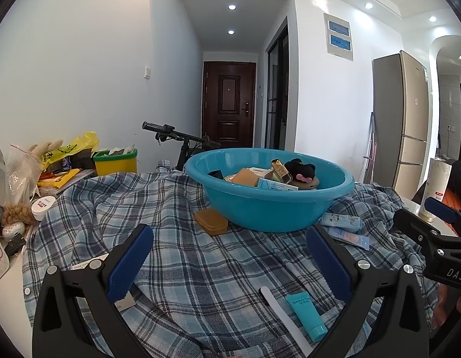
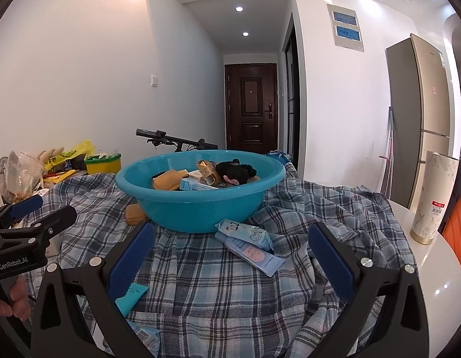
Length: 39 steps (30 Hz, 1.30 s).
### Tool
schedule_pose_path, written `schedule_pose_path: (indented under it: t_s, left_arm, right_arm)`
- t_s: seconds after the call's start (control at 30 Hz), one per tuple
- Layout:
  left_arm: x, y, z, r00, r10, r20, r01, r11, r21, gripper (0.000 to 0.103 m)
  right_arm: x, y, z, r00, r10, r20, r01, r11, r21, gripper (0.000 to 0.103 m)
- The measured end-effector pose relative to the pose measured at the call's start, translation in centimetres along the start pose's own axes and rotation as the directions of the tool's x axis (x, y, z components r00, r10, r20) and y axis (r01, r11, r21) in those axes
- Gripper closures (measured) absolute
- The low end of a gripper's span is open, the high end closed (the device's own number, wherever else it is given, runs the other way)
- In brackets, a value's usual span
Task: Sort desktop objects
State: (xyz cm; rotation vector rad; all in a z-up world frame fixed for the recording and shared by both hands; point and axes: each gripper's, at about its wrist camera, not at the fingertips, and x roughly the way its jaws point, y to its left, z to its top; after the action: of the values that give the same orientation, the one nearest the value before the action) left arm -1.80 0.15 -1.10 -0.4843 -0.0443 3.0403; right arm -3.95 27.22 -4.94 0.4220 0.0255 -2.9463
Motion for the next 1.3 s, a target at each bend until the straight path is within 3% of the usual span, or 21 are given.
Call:
schedule_pose_path:
  t_s: [1.3]
  left_arm:
    - [0.15, 0.06, -0.19, 1.0, 0.004, -0.001, -0.004, 1.0, -0.001, 0.0]
  right_arm:
    - [0.24, -0.46, -0.03, 1.0, 0.002, -0.019, -0.001, 0.999, 0.032, 0.0]
